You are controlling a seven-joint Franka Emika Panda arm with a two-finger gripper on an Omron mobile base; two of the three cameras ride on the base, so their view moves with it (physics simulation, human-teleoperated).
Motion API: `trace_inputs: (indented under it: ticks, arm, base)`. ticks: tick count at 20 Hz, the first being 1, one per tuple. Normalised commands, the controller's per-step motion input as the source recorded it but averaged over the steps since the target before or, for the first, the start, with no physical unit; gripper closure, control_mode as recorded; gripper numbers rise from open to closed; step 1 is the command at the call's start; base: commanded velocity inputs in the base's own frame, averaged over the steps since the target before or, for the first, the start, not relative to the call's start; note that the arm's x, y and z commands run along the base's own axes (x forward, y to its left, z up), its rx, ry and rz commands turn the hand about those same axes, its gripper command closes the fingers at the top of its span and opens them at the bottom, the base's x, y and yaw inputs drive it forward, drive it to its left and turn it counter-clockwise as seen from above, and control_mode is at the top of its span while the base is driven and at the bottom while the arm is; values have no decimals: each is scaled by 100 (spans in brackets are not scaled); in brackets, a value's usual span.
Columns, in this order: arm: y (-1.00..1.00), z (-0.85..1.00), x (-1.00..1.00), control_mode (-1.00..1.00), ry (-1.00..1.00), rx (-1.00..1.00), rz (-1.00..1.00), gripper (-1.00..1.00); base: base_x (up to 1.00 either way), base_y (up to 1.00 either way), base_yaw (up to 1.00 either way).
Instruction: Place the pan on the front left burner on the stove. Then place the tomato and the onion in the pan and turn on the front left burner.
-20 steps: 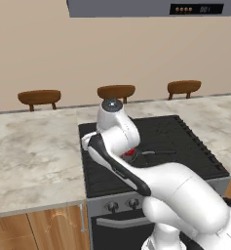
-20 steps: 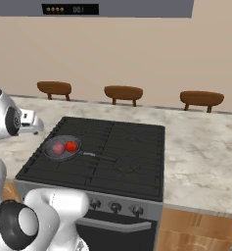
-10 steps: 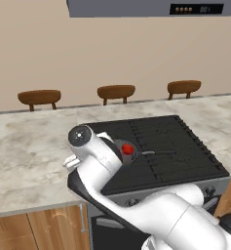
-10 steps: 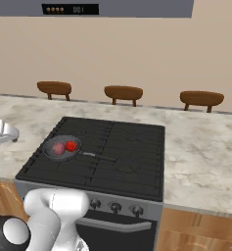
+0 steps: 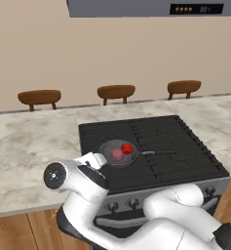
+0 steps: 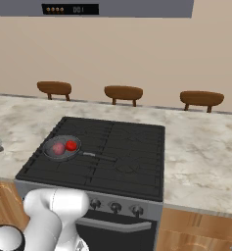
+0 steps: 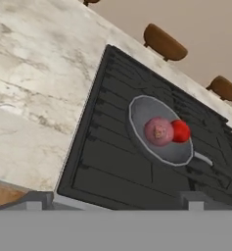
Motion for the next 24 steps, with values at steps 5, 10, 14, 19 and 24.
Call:
trace_inputs:
  ticks: [5, 10, 14, 19, 24]
  arm:
    - [3, -43, -21, -100, -17, 0, 0, -100]
    - [3, -48, -13, -100, -12, 1, 3, -100]
    - [2, -52, -20, -100, -12, 6, 6, -100]
    - [0, -57, -18, -100, -13, 14, 2, -100]
    - [0, -39, -8, -100, -15, 23, 0, -100]
  base:
    - [0, 0, 0]
    - [0, 0, 0]
    - [0, 0, 0]
    - [0, 0, 0]
    - [0, 0, 0]
